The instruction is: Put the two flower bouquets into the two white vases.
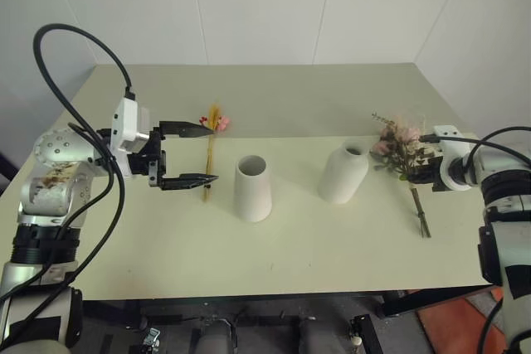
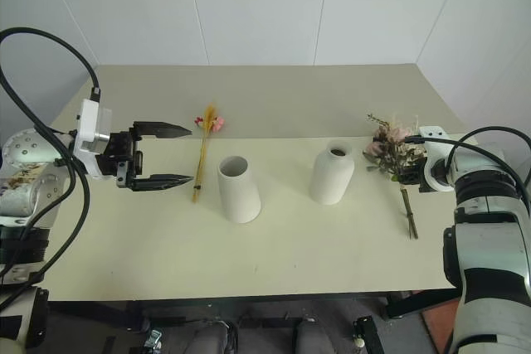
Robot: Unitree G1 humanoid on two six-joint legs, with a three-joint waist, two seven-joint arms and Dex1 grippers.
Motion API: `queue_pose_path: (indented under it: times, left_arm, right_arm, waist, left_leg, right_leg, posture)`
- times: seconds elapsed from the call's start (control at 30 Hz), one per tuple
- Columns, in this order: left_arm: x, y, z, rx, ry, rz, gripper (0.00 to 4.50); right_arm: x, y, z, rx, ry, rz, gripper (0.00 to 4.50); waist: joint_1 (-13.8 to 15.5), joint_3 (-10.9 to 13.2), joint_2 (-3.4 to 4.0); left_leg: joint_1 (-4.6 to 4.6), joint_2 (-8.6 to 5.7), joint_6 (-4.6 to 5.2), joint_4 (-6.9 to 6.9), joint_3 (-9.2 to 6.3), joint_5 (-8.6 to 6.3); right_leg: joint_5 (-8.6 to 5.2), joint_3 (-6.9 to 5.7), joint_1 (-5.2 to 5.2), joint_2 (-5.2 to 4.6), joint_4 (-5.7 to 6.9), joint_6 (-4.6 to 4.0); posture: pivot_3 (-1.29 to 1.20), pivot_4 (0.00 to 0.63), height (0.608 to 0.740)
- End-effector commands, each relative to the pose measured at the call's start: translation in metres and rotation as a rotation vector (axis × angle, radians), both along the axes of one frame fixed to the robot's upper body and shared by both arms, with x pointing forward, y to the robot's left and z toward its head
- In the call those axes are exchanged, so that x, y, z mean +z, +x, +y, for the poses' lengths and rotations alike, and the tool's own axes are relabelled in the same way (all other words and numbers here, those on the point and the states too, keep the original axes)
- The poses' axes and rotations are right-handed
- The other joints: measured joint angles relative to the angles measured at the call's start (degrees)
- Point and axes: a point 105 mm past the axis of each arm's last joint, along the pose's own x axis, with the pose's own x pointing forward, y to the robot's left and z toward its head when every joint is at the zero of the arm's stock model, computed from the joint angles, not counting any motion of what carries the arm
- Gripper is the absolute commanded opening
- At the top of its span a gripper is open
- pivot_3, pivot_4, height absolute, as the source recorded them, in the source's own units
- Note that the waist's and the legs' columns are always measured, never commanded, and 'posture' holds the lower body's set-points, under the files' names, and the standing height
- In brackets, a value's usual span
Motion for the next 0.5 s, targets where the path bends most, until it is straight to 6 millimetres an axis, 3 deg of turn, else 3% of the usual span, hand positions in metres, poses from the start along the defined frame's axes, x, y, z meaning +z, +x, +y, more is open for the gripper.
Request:
queue_pose_path:
  times: [0.03,0.1,0.17,0.23,0.27,0.33,0.43,0.5]
  left_arm:
    - [0.012,0.000,0.000,0.000,-0.004,-0.050,4.50]
    - [0.013,0.000,0.000,0.000,-0.003,-0.051,4.50]
    - [0.015,-0.001,0.001,0.007,-0.005,-0.057,4.50]
    - [0.017,-0.002,0.003,0.016,-0.011,-0.058,4.50]
    - [0.018,-0.002,0.005,0.021,-0.015,-0.057,4.50]
    - [0.019,-0.003,0.007,0.033,-0.022,-0.055,4.50]
    - [0.021,-0.002,0.012,0.059,-0.034,-0.054,4.50]
    - [0.022,-0.001,0.014,0.075,-0.041,-0.055,4.50]
  right_arm:
    - [0.012,0.001,-0.004,-0.017,0.000,-0.047,0.04]
    - [0.023,0.003,-0.003,-0.012,0.001,-0.093,0.04]
    - [0.077,0.011,0.004,0.022,-0.024,-0.379,0.04]
    - [0.131,-0.002,0.018,0.064,-0.009,-0.702,0.04]
    - [0.149,-0.011,0.025,0.073,-0.002,-0.841,0.04]
    - [0.174,-0.032,0.039,0.055,0.015,-1.079,0.04]
    - [0.190,-0.059,0.062,0.050,0.036,-1.300,0.04]
    - [0.195,-0.072,0.076,0.073,0.156,-1.378,0.04]
  waist:
    - [-0.03,0.00,0.00]
    - [-0.07,0.00,0.00]
    - [-0.01,0.00,0.01]
    - [0.12,0.08,0.14]
    - [0.24,0.10,0.17]
    - [0.15,0.10,0.17]
    - [0.22,0.09,0.15]
    - [0.22,0.09,0.15]
  left_leg:
    - [0.00,0.00,0.00,0.00,0.00,0.00]
    - [0.00,0.00,0.00,0.00,0.00,0.00]
    - [-0.01,0.00,0.00,-0.01,-0.01,0.00]
    - [-0.05,-0.02,0.00,0.00,0.00,0.00]
    - [-0.14,-0.03,0.00,-0.02,0.01,0.00]
    - [-0.15,0.01,0.01,-0.01,-0.01,0.00]
    - [-0.08,0.06,0.01,0.00,-0.06,0.00]
    - [0.05,0.07,0.00,0.03,-0.04,0.00]
  right_leg:
    - [0.00,0.00,0.00,0.00,0.00,0.00]
    - [0.00,0.00,0.00,0.00,0.01,0.00]
    - [0.00,0.00,0.00,0.00,-0.01,0.01]
    - [0.00,0.07,-0.10,-0.02,0.08,0.03]
    - [0.00,0.08,-0.18,-0.02,0.09,0.06]
    - [0.00,0.10,-0.25,0.02,0.22,0.07]
    - [-0.03,0.07,-0.23,0.10,0.45,0.10]
    - [-0.05,0.10,-0.18,0.11,0.53,0.12]
  posture:
    - [0.00,0.150,0.740]
    - [0.00,0.150,0.740]
    - [0.00,0.150,0.740]
    - [0.00,0.150,0.740]
    - [0.00,0.150,0.740]
    - [0.00,0.150,0.740]
    - [0.00,0.150,0.740]
    - [0.00,0.150,0.740]
